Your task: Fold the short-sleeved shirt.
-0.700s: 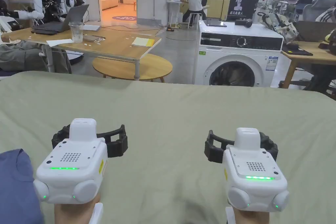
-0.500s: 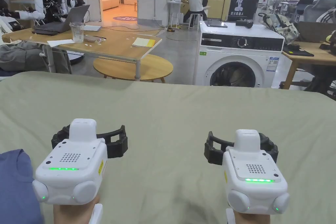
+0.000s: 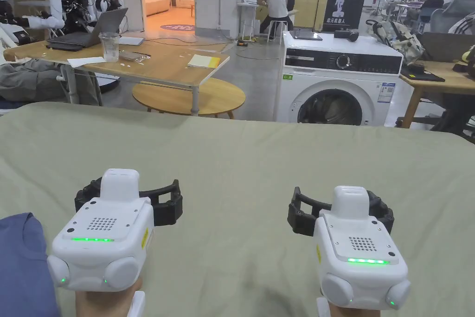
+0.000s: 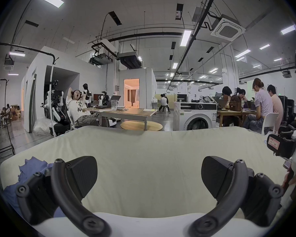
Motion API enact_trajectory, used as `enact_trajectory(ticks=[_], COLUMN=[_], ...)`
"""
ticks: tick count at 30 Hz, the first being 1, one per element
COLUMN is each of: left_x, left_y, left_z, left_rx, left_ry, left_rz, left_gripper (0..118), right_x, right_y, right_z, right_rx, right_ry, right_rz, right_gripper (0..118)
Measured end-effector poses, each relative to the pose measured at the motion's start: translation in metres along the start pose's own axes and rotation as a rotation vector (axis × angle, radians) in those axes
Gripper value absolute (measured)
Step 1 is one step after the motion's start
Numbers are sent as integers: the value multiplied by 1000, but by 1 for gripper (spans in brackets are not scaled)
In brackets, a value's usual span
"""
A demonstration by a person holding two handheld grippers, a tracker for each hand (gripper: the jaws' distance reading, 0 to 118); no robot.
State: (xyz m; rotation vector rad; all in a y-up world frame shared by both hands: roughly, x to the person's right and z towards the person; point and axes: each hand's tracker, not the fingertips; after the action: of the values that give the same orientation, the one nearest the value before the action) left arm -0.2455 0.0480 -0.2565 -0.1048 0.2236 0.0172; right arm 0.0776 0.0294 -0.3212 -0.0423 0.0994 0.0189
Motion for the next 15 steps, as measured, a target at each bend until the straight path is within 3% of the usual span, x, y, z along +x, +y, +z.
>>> enact_trajectory(ticks=[15], left_x=[0], left_y=[0], left_z=[4], left_rx=[10], left_ry=[20], left_rz=[-20], left_gripper=[118], right_x=[3], right_y=[3], right_z=[-1], right_rx=[3], right_ry=[-7], right_rz=[-26], right_gripper=[118])
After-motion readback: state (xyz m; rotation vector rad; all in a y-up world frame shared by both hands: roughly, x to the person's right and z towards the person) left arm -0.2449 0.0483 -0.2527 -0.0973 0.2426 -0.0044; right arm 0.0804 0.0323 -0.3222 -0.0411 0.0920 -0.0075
